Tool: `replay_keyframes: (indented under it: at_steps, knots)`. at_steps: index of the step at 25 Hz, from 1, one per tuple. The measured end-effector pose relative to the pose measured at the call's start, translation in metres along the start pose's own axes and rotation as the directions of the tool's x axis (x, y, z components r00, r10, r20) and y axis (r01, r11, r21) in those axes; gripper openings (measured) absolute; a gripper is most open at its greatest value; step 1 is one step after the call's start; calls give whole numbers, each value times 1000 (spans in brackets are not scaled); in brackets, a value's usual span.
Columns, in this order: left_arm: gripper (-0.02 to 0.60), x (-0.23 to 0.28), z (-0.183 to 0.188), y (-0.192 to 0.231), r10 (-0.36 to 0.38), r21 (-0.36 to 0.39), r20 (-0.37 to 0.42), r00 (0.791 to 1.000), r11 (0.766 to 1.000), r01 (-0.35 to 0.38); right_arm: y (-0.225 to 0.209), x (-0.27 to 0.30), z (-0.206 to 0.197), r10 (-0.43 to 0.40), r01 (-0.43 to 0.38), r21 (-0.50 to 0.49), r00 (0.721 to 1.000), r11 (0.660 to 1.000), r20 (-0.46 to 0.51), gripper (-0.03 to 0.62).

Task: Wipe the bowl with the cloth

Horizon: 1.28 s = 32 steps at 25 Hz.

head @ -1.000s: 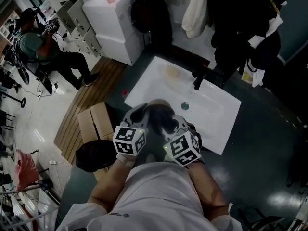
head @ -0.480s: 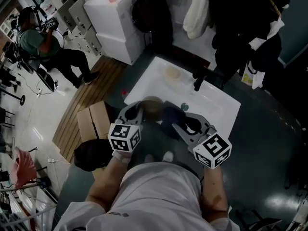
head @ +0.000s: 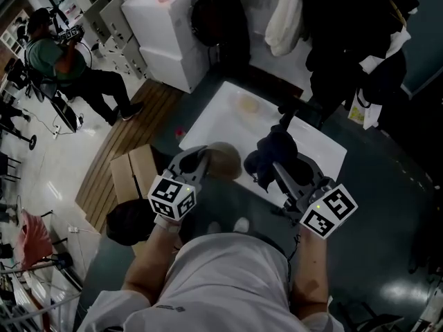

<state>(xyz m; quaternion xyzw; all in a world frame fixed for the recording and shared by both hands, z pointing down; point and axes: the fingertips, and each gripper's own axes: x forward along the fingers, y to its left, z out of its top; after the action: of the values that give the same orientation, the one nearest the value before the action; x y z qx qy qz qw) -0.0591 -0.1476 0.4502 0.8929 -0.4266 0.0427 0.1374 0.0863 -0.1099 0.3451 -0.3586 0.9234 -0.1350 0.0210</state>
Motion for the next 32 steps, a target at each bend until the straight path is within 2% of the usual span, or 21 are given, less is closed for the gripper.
replay_keyframes:
  at_steps: [5, 9, 11, 14, 22, 28, 32]
  knots:
    - [18, 4, 6, -24, -111, 98, 14, 994, 989, 109, 14, 15, -5, 52, -52, 29, 999, 998, 16, 87]
    - [17, 1, 11, -47, -204, 238, 9, 979, 951, 196, 29, 25, -13, 93, -93, 30, 996, 995, 3, 87]
    - [17, -1, 15, -54, -236, 277, 14, 972, 935, 223, 36, 28, -15, 115, -115, 27, 993, 993, 0, 87]
    - [17, -4, 21, -56, -247, 299, 21, 969, 926, 229, 45, 32, -18, 137, -137, 9, 990, 990, -15, 87]
    - [19, -9, 21, -44, -242, 241, 34, 970, 944, 227, 53, 38, -30, 161, -161, -3, 986, 987, -53, 87]
    - [18, -8, 21, -27, -213, 131, 51, 976, 970, 205, 48, 37, -35, 157, -157, 8, 986, 988, -65, 87]
    - [18, -8, 27, -15, -184, 91, 67, 981, 980, 178, 46, 36, -39, 159, -158, 13, 984, 987, -81, 87]
